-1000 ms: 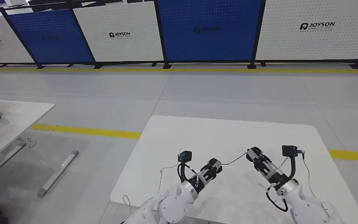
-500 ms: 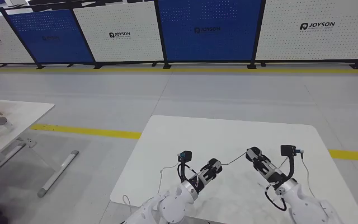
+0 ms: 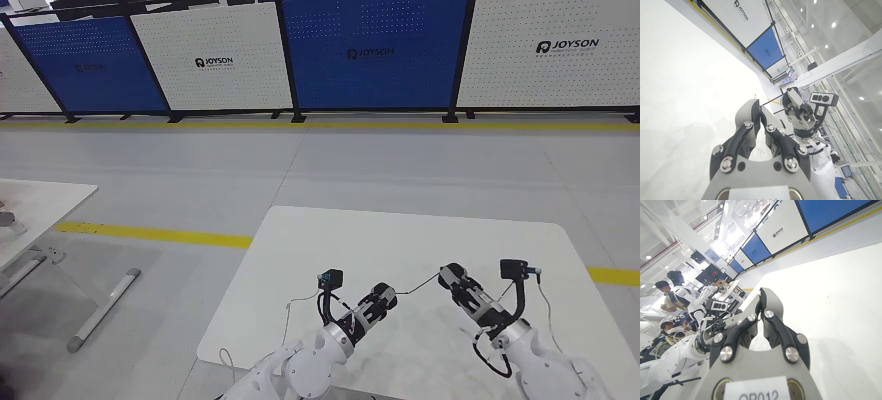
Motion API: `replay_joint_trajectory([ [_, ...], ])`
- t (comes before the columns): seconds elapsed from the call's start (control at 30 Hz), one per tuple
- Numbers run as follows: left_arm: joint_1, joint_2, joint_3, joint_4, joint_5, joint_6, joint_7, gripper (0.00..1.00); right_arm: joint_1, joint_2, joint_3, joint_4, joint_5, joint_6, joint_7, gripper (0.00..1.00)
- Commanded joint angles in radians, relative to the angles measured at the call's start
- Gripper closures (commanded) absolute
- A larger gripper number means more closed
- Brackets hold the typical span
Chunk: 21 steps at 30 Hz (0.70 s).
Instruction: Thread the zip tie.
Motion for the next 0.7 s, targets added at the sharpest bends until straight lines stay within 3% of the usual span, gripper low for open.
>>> replay_joint_trajectory([
  [0.0,0.0,0.0,0.0,0.0,0.0,0.0,0.0,1.0,0.001,0.0,0.0,0.001,-0.001,-0.001,-0.001,1.0],
  [0.67,0.0,0.0,0.0,0.0,0.0,0.0,0.0,1.0,0.006,-0.004,0.002,0.004,0.0,0.004,-0.002,1.0],
])
